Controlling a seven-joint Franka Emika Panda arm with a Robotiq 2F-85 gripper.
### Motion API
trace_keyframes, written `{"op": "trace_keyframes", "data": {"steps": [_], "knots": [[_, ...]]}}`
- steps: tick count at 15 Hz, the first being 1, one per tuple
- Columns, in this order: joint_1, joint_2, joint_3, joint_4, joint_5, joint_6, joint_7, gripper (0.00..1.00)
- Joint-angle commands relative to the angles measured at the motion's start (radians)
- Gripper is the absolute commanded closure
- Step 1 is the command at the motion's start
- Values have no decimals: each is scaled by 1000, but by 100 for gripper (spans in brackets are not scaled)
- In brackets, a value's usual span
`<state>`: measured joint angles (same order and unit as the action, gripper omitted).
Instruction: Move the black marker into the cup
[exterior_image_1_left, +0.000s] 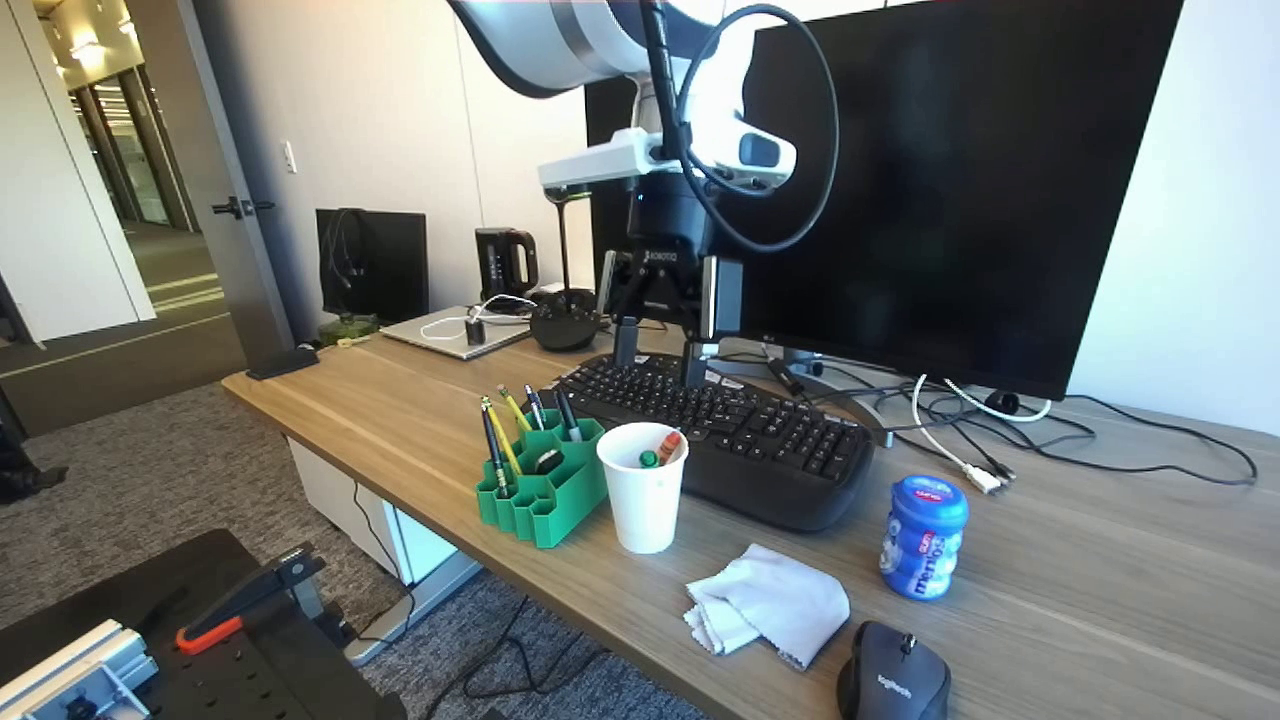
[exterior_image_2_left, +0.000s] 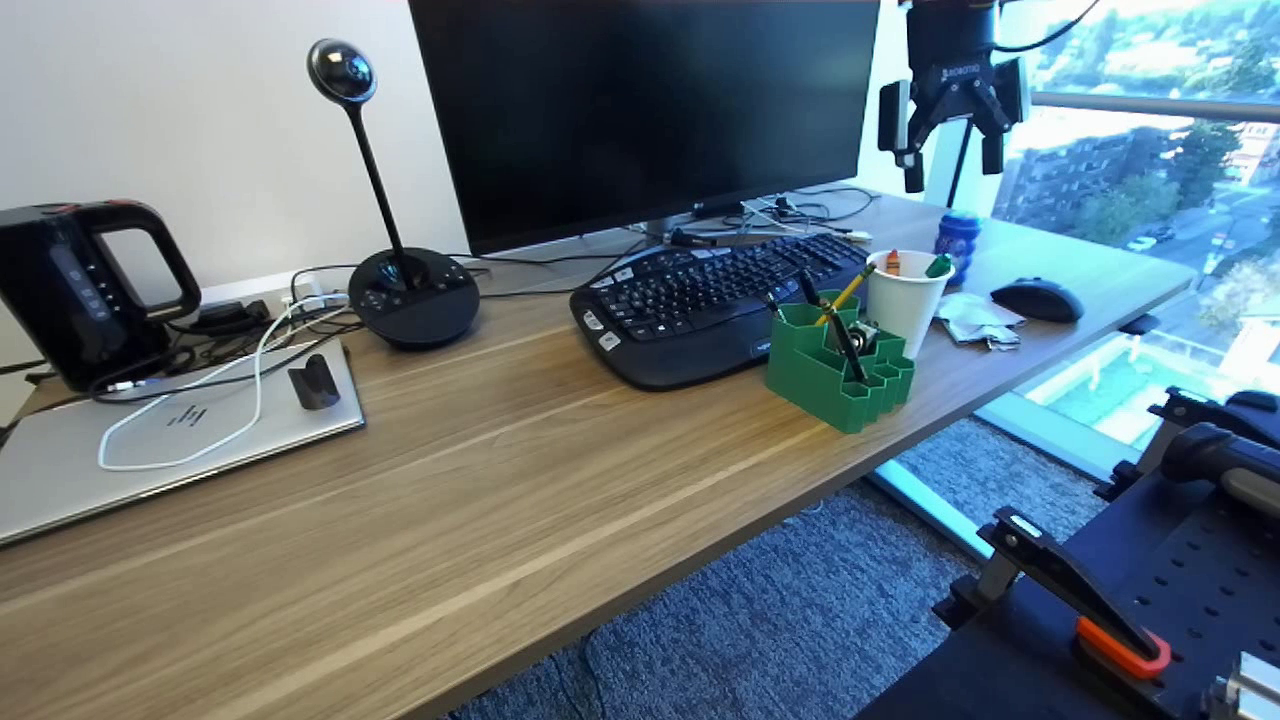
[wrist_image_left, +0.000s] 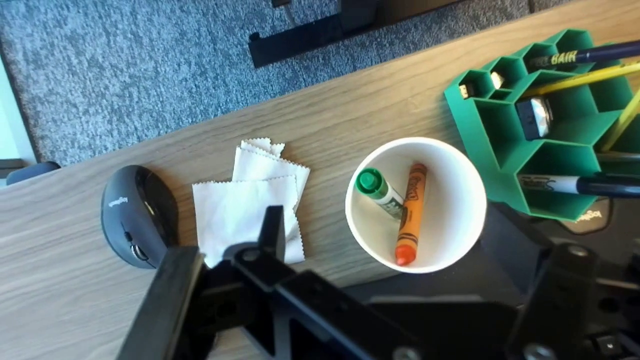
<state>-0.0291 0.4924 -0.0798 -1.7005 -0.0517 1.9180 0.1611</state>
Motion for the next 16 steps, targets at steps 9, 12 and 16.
{"op": "trace_keyframes", "data": {"steps": [9,12,16], "knots": [[13,-1,50,8,45,-87,-26,0],[5,-12,61,-10,66,-39,-80,0],[-2,-23,68,-20,65,-43,-196,0]]}}
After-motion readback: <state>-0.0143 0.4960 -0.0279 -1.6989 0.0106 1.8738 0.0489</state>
